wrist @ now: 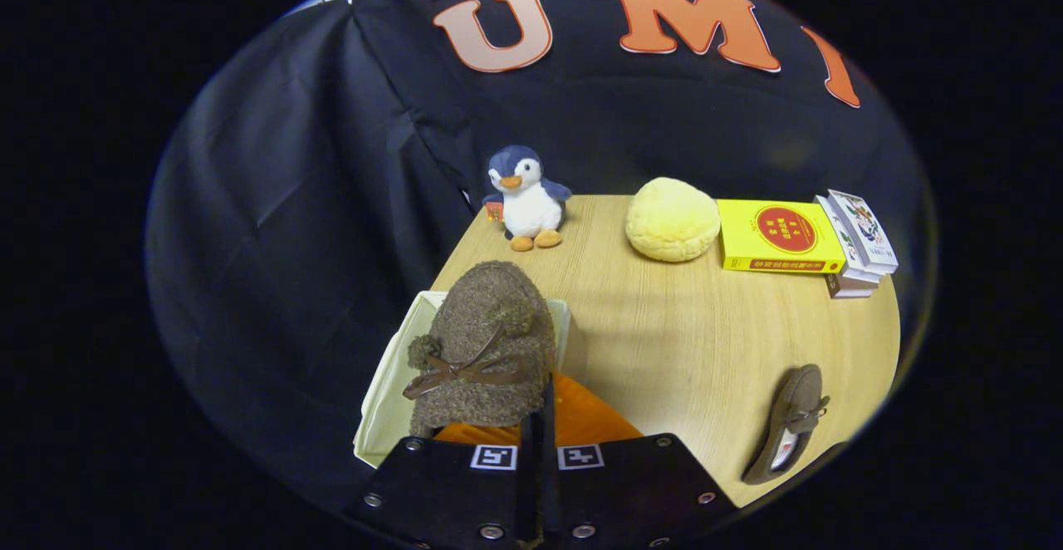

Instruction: Open the storage box then place both shoes into the box .Put the left shoe in first, then the right shoe, with the right side of both shoes facing outward in a uniform manner.

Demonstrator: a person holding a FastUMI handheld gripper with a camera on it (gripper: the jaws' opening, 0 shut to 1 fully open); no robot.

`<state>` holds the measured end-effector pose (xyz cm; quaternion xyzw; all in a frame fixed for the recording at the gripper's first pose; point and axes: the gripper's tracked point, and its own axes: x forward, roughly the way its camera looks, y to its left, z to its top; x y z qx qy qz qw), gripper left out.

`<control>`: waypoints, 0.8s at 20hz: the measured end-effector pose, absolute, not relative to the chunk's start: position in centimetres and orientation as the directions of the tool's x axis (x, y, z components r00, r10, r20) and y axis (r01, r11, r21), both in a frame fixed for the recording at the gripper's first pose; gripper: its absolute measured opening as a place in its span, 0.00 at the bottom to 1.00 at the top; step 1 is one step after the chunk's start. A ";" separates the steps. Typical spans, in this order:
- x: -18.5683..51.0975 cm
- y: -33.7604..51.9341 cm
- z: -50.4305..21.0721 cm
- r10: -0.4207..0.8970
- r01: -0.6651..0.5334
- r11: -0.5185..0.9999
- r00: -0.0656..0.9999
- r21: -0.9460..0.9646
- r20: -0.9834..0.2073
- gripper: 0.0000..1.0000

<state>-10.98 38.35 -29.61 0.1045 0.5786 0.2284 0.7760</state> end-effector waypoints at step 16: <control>-17.6 48.4 -38.2 0.352 -0.160 0.923 -0.021 0.350 -0.936 0.04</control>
